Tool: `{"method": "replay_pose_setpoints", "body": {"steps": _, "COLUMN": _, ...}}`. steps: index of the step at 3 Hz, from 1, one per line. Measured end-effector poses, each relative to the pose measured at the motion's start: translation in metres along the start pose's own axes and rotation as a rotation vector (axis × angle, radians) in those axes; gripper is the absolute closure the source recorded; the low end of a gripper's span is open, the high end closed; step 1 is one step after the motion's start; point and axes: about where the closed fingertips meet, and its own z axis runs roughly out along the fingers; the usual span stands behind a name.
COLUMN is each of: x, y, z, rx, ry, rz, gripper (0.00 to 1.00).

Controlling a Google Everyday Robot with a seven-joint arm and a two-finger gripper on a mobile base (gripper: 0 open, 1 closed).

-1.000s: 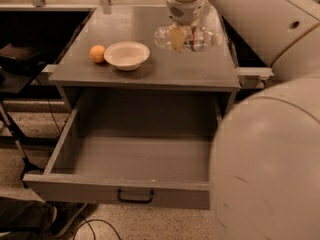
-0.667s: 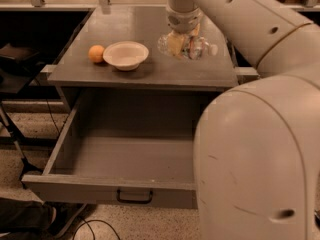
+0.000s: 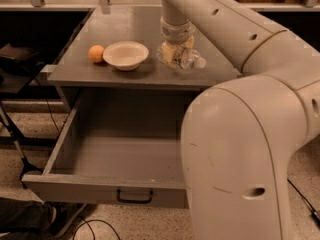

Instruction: Pick water bottle from top drawer and place on counter

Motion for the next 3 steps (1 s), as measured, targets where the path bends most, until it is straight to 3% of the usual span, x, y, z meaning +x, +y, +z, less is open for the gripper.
{"method": "replay_pose_setpoints", "body": {"steps": 1, "x": -0.005, "y": 0.006, "z": 0.01, "rx": -0.013, "ry": 0.001, "rz": 0.04, "gripper": 0.61}}
{"method": "replay_pose_setpoints", "body": {"steps": 3, "x": -0.008, "y": 0.012, "z": 0.02, "rx": -0.034, "ry": -0.001, "rz": 0.053, "gripper": 0.16}}
